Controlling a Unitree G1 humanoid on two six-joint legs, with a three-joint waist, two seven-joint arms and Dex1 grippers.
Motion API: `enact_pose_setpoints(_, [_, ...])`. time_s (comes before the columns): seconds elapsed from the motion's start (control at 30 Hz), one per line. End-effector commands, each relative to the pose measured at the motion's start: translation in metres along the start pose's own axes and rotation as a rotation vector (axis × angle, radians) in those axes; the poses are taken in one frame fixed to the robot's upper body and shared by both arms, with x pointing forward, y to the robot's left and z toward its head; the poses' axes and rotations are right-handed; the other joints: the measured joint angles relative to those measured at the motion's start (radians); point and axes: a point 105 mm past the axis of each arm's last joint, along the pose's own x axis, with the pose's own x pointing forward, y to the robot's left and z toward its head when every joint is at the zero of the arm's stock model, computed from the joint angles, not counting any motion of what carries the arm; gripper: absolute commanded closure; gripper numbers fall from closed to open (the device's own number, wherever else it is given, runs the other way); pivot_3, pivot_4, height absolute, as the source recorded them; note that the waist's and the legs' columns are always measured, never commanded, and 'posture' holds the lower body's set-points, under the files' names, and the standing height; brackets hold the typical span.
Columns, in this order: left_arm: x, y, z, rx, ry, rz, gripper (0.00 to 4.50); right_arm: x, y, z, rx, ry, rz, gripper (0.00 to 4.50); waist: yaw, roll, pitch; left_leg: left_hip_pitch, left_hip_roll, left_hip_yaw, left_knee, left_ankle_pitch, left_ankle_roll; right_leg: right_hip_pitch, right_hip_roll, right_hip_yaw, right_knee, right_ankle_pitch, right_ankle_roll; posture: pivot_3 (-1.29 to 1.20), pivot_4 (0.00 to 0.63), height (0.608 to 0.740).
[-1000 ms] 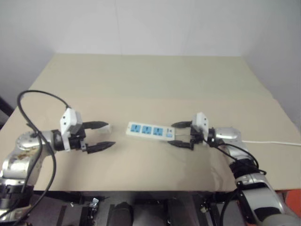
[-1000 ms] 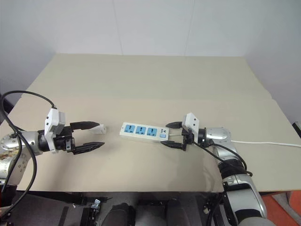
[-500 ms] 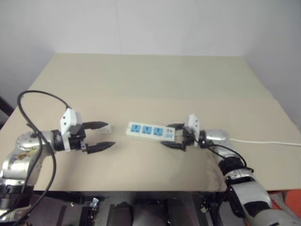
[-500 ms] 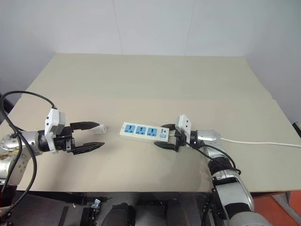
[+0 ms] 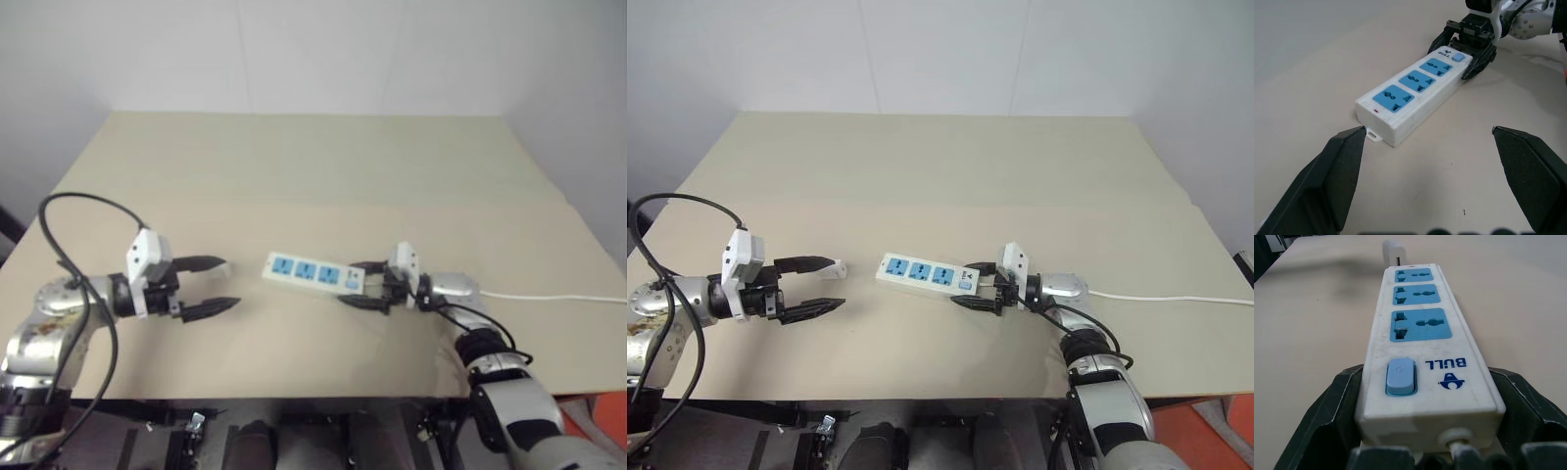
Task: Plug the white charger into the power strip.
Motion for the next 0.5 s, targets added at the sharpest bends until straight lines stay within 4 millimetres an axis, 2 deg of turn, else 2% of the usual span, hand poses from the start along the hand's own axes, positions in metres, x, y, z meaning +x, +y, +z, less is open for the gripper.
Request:
enact_pose_setpoints(0.03, [0.011, 0.010, 0.028, 0.101, -0.029, 0.052, 0.00, -0.005, 0.009, 0.013, -0.062, -0.051, 0.051, 1.06, 0.004, 0.000, 0.000, 0.000, 0.000, 0.000, 0.000, 0.000, 0.000, 0.000, 0.000, 0.000, 0.000, 0.000, 0.000, 0.00, 0.150, 0.740])
enact_pose_setpoints(0.17, [0.023, 0.023, 0.046, 0.249, 0.040, 0.140, 0.00, -0.007, 0.023, 0.014, -0.062, -0.045, 0.109, 1.06, 0.003, 0.000, 0.000, 0.000, 0.000, 0.000, 0.000, 0.000, 0.000, 0.000, 0.000, 0.000, 0.000, 0.000, 0.000, 0.00, 0.150, 0.740])
enact_pose_setpoints(0.27, [0.025, 0.026, 0.056, 0.264, 0.188, 0.039, 0.00, -0.005, 0.031, 0.008, -0.043, -0.017, 0.133, 1.06, -0.002, 0.000, 0.000, 0.000, 0.000, 0.000, 0.000, 0.000, 0.000, 0.000, 0.001, 0.000, 0.000, 0.000, 0.000, 0.00, 0.150, 0.740])
enact_pose_setpoints(0.33, [0.025, 0.026, 0.051, 0.274, 0.336, -0.040, 0.00, -0.002, 0.032, 0.005, -0.035, -0.005, 0.130, 1.06, -0.009, 0.000, 0.000, 0.000, 0.000, -0.001, 0.000, 0.000, 0.000, 0.000, 0.002, 0.001, 0.001, 0.000, 0.000, 0.00, 0.150, 0.740])
enact_pose_setpoints(0.4, [0.026, 0.036, 0.042, 0.272, 0.538, -0.049, 0.00, 0.000, 0.033, 0.003, -0.021, 0.004, 0.128, 1.06, -0.008, 0.000, 0.000, 0.001, 0.000, 0.000, 0.000, 0.000, 0.000, 0.000, 0.002, 0.001, 0.000, 0.000, 0.000, 0.00, 0.150, 0.740])
enact_pose_setpoints(0.5, [0.033, 0.047, 0.040, 0.311, 0.679, -0.072, 0.00, 0.003, 0.035, 0.001, 0.005, 0.009, 0.137, 1.06, -0.008, 0.000, 0.000, 0.003, 0.000, 0.000, -0.001, 0.000, 0.000, 0.001, 0.003, 0.002, 0.000, 0.000, 0.001, 0.00, 0.150, 0.740])
